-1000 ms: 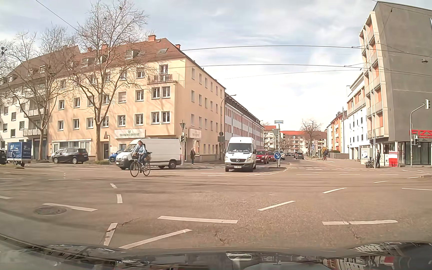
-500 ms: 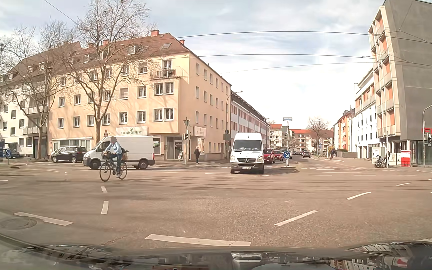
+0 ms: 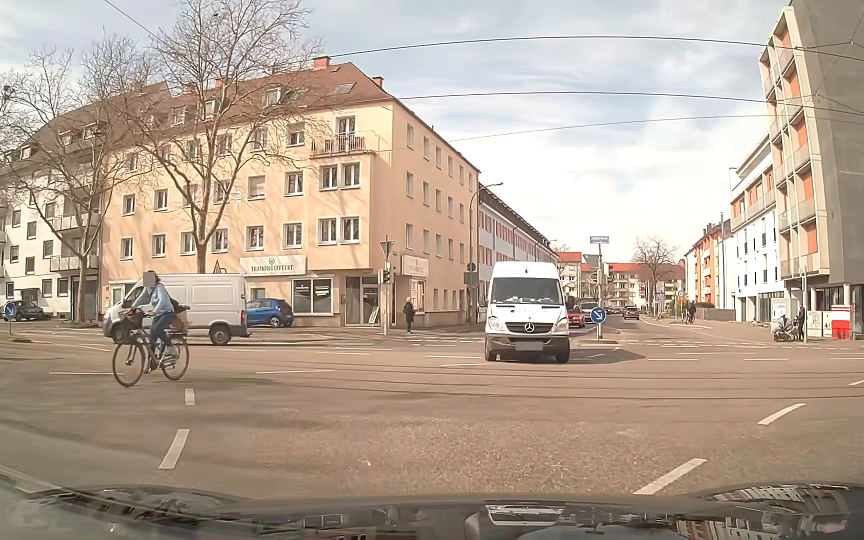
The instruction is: Follow the waypoints while adhering to traffic rules and regulations
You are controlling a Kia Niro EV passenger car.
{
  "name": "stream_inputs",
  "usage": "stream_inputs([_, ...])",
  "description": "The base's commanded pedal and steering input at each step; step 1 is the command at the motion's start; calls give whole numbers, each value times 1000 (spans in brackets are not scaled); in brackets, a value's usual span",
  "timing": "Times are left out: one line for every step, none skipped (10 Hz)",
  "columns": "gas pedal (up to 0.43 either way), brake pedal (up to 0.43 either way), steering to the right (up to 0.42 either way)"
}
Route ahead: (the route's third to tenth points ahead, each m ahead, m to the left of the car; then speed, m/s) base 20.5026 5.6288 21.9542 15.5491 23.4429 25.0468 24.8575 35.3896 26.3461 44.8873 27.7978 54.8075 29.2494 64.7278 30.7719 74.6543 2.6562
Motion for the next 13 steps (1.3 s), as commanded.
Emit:
stream_inputs([0, 177, -87])
stream_inputs([0, 183, -91])
stream_inputs([0, 183, -96])
stream_inputs([0, 165, -102])
stream_inputs([0, 152, -105])
stream_inputs([0, 73, -108])
stream_inputs([0, 0, -112])
stream_inputs([0, 0, -116])
stream_inputs([0, 0, -119])
stream_inputs([0, 0, -119])
stream_inputs([0, 0, -119])
stream_inputs([79, 0, -119])
stream_inputs([118, 0, -117])
